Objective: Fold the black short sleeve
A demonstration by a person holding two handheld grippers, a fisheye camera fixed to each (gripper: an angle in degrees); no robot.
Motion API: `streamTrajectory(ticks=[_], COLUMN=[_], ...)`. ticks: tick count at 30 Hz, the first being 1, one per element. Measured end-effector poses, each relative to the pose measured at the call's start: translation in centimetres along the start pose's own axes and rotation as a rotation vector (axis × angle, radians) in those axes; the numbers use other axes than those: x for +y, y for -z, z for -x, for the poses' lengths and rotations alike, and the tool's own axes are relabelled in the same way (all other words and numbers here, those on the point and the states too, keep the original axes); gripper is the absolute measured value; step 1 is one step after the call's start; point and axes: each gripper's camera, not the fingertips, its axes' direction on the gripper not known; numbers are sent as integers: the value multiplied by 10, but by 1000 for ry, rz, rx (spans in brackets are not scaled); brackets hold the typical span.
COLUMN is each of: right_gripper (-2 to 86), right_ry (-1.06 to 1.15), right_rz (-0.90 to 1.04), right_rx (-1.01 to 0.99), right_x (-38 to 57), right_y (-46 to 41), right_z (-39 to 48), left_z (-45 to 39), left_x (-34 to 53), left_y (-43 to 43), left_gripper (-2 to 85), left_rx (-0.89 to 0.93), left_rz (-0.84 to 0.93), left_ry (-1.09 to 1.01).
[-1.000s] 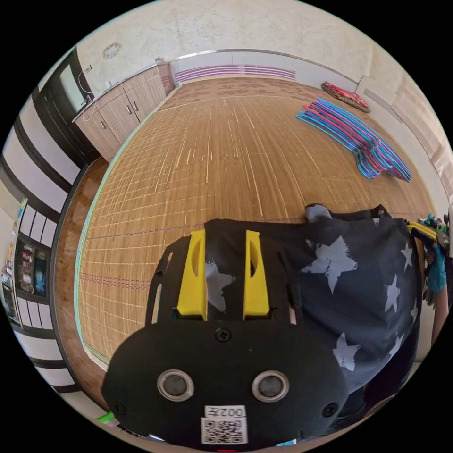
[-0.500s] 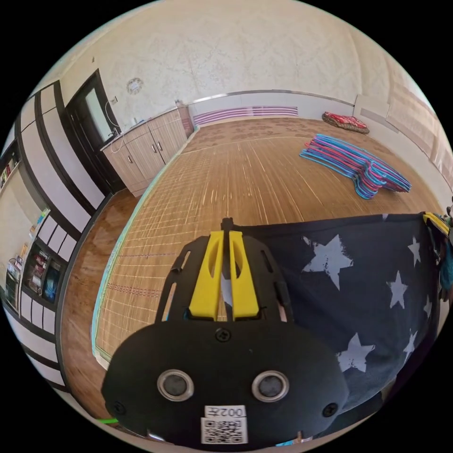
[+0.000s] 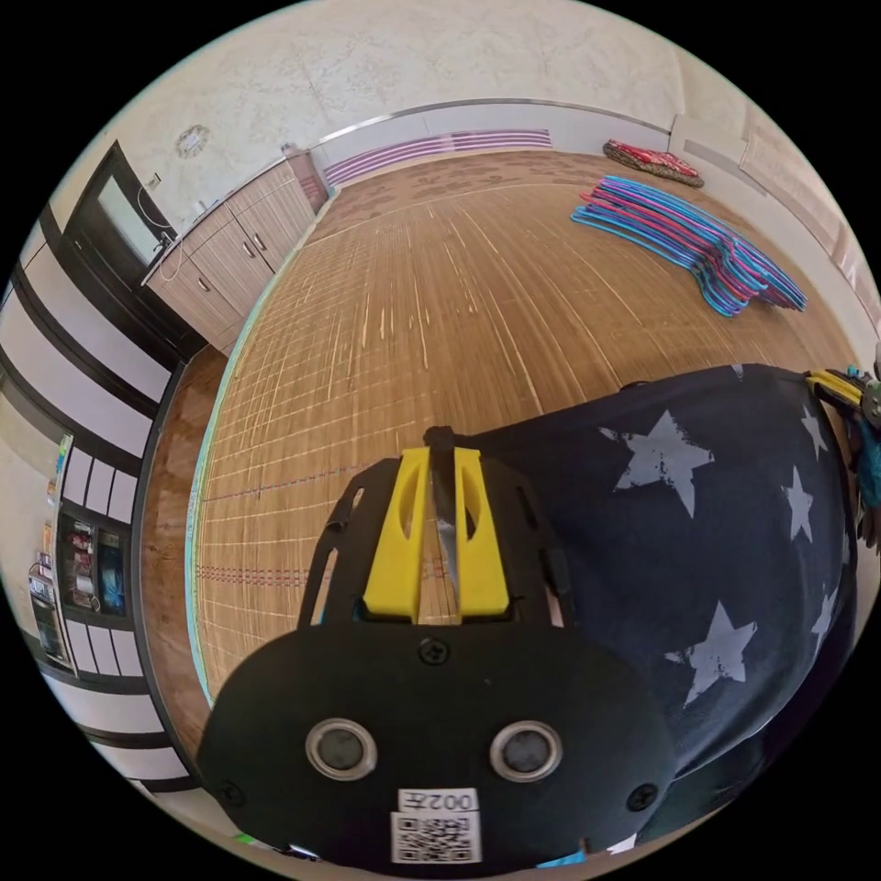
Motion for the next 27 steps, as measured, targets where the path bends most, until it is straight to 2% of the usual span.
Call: streamTrajectory(ticks=[6,10,19,23,27], right_gripper=[62,63,97,121,115], right_ry=[-11,0,305,321,306], right_rz=[-21,-59,-2,66,110], right_rx=[12,-64,-314,-364,-392], right_x=[21,47,141,185,209], right_y=[30,65,131,140,133], right_z=[0,11,66,77,90], left_z=[39,60,62,64,68], left_x=[17,42,147,194,222], left_y=[16,35,74,73,67], left_gripper=[18,28,104,136,124], left_rx=[-36,37,318,350,375], left_rz=[7,-20,17,120,132], left_ry=[30,53,-213,-289,-264])
